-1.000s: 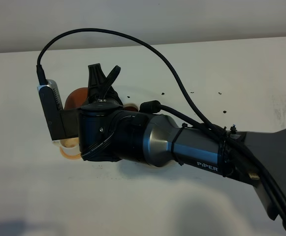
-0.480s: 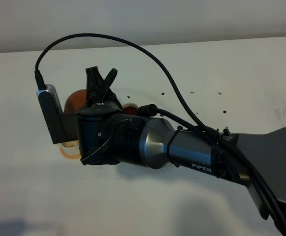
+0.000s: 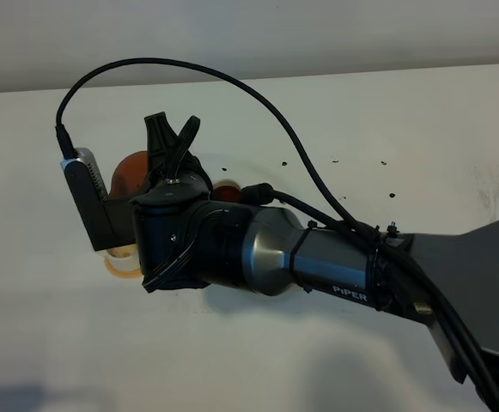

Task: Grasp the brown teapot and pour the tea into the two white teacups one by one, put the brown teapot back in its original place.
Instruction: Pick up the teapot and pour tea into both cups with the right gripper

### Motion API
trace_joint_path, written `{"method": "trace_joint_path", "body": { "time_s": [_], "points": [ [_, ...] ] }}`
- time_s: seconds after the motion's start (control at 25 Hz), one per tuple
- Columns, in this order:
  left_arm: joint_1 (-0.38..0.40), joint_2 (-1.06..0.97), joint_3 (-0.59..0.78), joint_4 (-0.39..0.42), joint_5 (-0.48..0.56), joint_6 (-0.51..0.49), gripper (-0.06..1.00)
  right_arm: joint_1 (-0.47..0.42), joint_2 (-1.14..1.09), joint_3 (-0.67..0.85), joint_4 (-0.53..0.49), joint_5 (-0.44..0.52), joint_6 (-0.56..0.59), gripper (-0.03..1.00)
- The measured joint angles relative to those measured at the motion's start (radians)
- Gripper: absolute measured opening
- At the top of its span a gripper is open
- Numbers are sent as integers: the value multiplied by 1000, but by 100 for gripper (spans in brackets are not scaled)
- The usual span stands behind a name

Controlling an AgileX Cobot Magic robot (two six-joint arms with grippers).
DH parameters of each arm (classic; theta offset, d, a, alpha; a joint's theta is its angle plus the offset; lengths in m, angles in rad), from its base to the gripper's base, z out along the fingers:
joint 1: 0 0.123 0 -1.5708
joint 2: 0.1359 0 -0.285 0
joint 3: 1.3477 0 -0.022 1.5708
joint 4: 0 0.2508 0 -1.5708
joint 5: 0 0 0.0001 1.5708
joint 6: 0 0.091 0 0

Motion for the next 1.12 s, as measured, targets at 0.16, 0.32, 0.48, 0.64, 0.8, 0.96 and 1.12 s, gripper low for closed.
{"method": "trace_joint_path", "body": {
  "time_s": [0.16, 0.32, 0.48, 0.64, 0.8, 0.96, 1.12],
  "points": [
    [0, 0, 0, 0, 0, 0, 30, 0, 0, 0, -19, 0, -1, 9],
    [0, 0, 0, 0, 0, 0, 30, 0, 0, 0, -41, 6, -18, 9],
    [0, 0, 0, 0, 0, 0, 30, 0, 0, 9, -47, 9, -39, 9],
    [0, 0, 0, 0, 0, 0, 30, 0, 2, 35, -48, 12, -73, 9],
    [0, 0, 0, 0, 0, 0, 30, 0, 8, 39, -49, 11, -75, 9],
    [0, 0, 0, 0, 0, 0, 30, 0, 10, 40, -51, 9, -75, 9],
    [0, 0, 0, 0, 0, -1, 30, 0, 10, 40, -57, 6, -80, 9]
  ]
}}
